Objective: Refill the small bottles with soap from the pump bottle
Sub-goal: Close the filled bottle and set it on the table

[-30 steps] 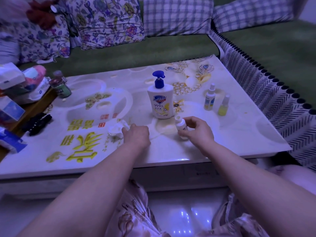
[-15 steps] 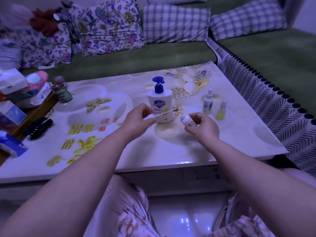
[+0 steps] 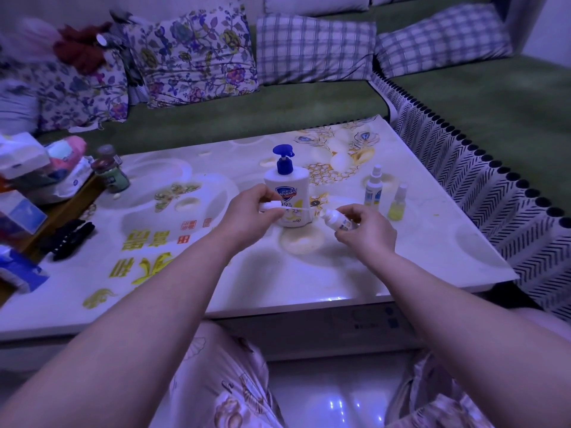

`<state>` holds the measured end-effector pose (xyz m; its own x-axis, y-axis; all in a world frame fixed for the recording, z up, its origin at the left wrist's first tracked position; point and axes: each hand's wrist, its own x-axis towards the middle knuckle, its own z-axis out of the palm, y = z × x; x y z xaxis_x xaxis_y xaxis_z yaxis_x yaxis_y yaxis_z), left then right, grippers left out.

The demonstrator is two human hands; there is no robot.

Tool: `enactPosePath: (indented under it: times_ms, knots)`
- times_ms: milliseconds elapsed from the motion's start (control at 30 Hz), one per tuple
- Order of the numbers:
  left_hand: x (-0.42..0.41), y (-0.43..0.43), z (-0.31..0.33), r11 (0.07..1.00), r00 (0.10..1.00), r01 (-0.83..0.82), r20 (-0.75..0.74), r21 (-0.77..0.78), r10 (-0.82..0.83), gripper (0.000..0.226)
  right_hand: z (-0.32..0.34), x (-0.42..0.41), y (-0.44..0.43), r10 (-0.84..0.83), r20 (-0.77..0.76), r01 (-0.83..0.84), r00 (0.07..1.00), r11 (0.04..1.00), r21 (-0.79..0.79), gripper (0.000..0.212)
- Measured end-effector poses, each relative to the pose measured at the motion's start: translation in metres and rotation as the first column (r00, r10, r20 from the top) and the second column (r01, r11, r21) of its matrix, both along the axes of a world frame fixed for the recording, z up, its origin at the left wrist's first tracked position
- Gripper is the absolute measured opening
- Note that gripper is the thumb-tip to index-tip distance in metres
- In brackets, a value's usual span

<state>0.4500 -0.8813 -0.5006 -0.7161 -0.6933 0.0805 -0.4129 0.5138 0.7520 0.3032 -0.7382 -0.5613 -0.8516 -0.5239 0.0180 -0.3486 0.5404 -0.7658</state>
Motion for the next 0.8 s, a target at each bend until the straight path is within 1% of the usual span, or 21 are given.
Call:
enactPosePath:
  times_ms: [200, 300, 400, 500, 667, 800]
  knots:
    - [-0.003, 0.002, 0.005, 1.000, 0.999, 0.018, 0.033, -0.021, -0.018, 0.015, 0.000, 0.001, -0.005, 0.011, -0.030, -0.010, 0.999, 1.000, 0.013, 0.034]
    - [-0.006, 0.004, 0.004, 1.000, 0.999, 0.026, 0.020, 0.006, -0.026, 0.014, 0.003, 0.005, -0.006, 0.041, -0.085, -0.040, 0.996, 0.999, 0.019, 0.038]
    - [-0.011, 0.008, 0.001, 0.998, 0.999, 0.042, 0.001, 0.037, -0.042, 0.018, 0.007, 0.009, -0.006, 0.085, -0.146, -0.085, 0.986, 0.996, 0.007, 0.038]
    - [-0.015, 0.014, 0.001, 0.999, 0.999, 0.047, -0.011, 0.020, -0.047, 0.020, 0.011, 0.013, -0.007, 0.140, -0.191, -0.140, 0.972, 0.990, 0.015, 0.039]
    - [-0.018, 0.018, 0.004, 0.997, 0.997, 0.071, -0.014, 0.006, -0.071, 0.015, 0.016, 0.017, -0.006, 0.181, -0.178, -0.184, 0.967, 0.983, -0.001, 0.040]
    - [-0.020, 0.018, 0.008, 0.997, 0.997, 0.078, 0.001, -0.010, -0.078, 0.017, 0.021, 0.017, -0.005, 0.200, -0.182, -0.202, 0.963, 0.979, 0.012, 0.041]
